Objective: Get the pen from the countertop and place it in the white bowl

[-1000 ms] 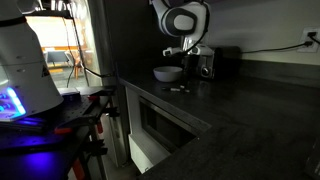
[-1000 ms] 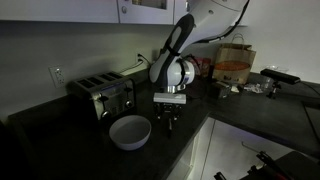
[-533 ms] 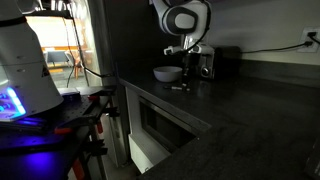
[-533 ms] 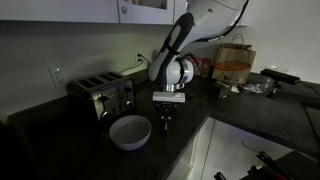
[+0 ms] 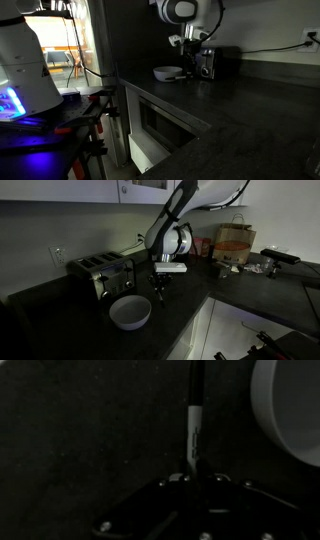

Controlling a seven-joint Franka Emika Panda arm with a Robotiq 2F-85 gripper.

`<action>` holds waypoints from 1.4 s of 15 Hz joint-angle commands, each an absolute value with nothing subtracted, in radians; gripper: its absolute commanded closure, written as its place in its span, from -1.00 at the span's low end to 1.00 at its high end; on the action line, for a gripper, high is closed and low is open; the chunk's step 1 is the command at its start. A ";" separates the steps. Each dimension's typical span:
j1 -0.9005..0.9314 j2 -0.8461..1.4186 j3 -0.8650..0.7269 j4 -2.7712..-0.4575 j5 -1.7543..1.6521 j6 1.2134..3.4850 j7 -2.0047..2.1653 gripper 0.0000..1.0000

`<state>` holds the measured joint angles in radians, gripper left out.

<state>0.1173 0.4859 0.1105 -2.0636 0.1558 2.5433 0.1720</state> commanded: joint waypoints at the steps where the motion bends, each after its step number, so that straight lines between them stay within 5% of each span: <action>1: 0.046 0.391 0.183 -2.113 0.206 2.551 -0.057 0.94; 10: -0.018 0.373 0.371 -2.084 0.420 2.449 -0.605 0.94; 21: 0.095 0.485 0.373 -1.978 0.324 2.419 -0.583 0.94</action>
